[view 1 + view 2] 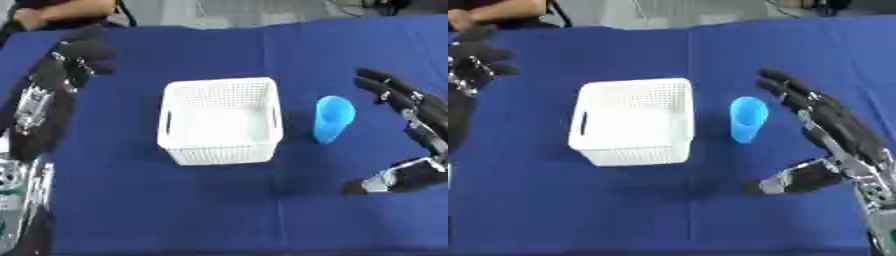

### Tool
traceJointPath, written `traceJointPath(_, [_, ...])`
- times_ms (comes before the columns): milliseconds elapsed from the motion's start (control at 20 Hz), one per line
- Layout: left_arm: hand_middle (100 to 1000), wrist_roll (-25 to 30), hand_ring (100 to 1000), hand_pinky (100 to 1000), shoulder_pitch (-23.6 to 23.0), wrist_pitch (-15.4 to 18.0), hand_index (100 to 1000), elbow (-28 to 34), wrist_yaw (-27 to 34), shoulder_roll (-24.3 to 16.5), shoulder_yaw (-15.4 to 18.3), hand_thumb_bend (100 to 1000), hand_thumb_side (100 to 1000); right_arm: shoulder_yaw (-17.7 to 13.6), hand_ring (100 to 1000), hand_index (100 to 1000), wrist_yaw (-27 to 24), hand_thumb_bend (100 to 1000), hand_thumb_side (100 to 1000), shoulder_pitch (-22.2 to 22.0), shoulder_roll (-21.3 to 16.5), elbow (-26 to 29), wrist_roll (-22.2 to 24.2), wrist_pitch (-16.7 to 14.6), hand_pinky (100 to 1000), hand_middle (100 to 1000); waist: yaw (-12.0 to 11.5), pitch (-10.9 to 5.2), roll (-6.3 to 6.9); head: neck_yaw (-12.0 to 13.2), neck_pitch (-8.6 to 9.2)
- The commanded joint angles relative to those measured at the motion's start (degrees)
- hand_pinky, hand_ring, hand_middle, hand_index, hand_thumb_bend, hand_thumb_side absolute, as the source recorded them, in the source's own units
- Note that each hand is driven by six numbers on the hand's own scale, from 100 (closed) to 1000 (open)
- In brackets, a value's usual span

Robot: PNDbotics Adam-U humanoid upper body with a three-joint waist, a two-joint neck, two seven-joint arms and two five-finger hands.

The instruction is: Pick up objects on the table and place them in the box.

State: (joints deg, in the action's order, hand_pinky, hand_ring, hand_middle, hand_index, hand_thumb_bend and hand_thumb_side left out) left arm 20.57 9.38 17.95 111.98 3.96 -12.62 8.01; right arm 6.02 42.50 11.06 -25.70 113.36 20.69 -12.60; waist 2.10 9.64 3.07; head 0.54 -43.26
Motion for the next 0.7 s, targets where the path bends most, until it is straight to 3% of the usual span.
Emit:
traceJointPath(50, [941,-0.3,810,772,0.5,0.1,855,0.6,0.2,-0.6,0.7,922,966,-0.4,885,1000,-0.1,1000,615,0.6,-1.5,1.2,0.0,-0.1,720,1000,0.0,-0.67,-0.14,0.5,0.73])
traceJointPath(400, [941,-0.6,810,772,0.3,0.1,855,0.7,0.0,-0.7,1.0,922,961,-0.7,885,1000,-0.6,1000,622,0.6,-2.1,1.2,-0.4,0.1,721,1000,0.3,-0.98,0.01,0.5,0.81])
traceJointPath(700, [942,-0.6,810,772,0.2,0.1,854,0.6,-0.1,-0.8,1.0,920,959,-0.4,888,1000,-3.2,1000,645,2.6,-7.2,1.0,-0.9,-1.6,735,1000,0.3,-1.23,0.00,0.4,0.78])
